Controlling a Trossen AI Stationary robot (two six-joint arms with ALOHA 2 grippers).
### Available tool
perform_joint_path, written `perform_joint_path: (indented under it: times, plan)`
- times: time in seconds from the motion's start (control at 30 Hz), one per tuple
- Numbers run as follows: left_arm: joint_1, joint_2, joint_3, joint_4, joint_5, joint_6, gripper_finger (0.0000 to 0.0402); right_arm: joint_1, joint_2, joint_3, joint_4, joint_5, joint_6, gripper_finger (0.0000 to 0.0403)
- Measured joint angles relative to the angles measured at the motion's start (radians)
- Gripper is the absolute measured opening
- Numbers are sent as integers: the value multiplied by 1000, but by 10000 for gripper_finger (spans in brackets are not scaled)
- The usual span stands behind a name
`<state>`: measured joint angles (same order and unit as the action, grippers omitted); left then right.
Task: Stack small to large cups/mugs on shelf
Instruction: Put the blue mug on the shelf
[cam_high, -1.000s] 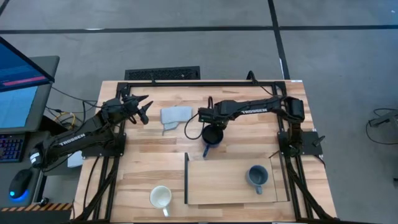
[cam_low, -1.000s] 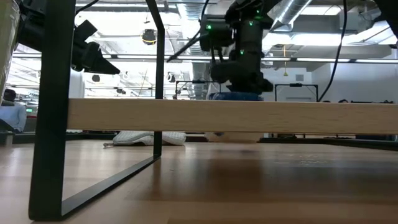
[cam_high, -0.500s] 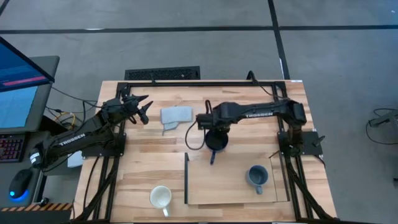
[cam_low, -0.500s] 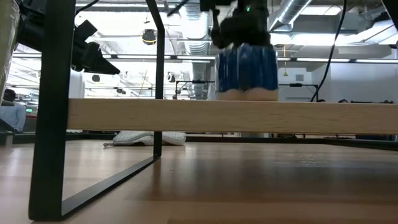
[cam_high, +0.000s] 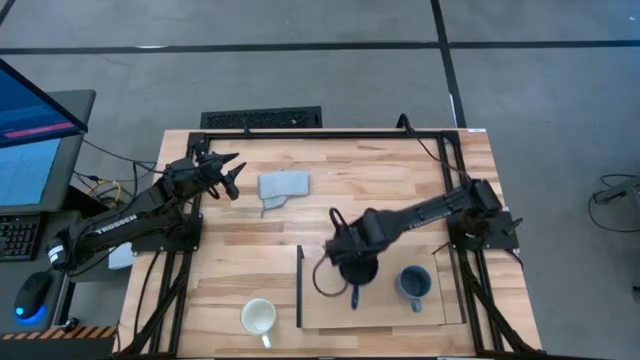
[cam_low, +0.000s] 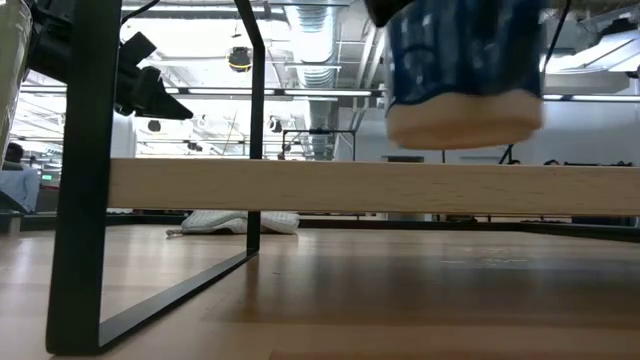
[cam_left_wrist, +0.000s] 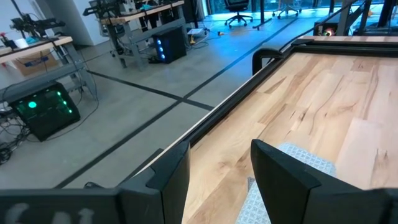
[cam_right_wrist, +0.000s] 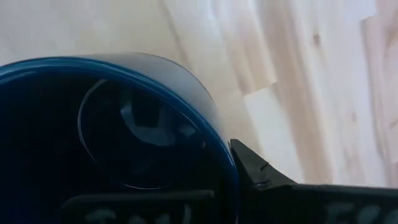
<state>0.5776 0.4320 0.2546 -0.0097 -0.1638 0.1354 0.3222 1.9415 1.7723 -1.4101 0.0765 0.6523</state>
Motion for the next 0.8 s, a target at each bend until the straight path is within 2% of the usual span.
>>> perform_joint_path:
  times: [0.33, 0.8]
  plan:
    - [0, 0, 0, 0, 0, -54, 163, 110, 0, -93, 36, 2, 121, 27]
    - [0, 0, 0, 1, 0, -68, 163, 142, -7, -166, 86, -1, 138, 27]
